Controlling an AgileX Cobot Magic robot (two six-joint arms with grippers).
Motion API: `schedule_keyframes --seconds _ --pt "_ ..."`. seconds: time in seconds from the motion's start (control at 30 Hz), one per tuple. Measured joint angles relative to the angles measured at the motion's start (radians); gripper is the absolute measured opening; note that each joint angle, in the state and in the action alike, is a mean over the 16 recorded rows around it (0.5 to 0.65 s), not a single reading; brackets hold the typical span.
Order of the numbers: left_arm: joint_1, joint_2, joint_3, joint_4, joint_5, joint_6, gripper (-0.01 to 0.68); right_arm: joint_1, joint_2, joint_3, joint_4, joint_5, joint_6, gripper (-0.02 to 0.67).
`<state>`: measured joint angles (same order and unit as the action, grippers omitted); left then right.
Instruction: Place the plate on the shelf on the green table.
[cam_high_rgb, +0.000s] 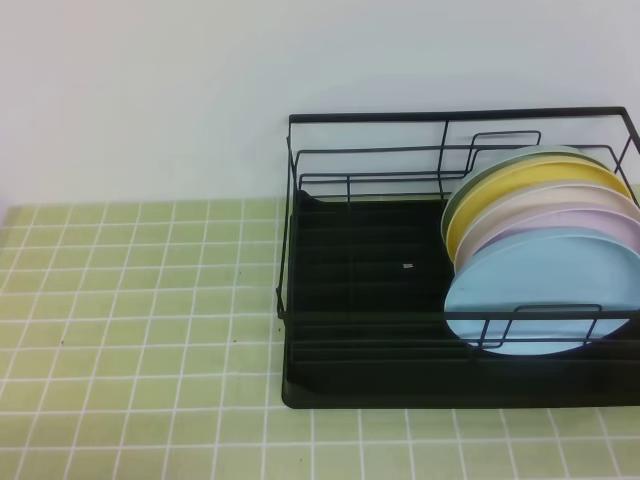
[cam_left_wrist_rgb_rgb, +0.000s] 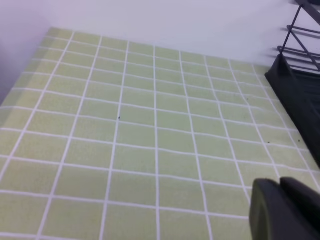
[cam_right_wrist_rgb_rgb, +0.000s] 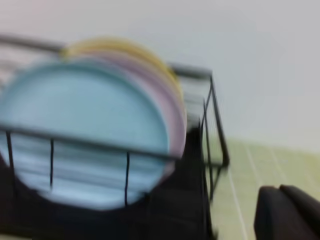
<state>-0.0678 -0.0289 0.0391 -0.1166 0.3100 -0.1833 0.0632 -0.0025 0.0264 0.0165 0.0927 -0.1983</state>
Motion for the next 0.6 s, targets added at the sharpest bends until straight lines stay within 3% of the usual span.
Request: schedule_keyframes --seconds 0.17,0.6 --pt "0.000 0.000 0.000 -0.001 0.000 0.000 0.000 -0.012 -0.025 -0.001 -0.090 0.118 0.106 -0.004" --pt "0.000 0.000 0.000 -0.002 0.000 0.000 0.000 -0.015 -0.030 -0.002 -0.089 0.222 0.129 -0.004"
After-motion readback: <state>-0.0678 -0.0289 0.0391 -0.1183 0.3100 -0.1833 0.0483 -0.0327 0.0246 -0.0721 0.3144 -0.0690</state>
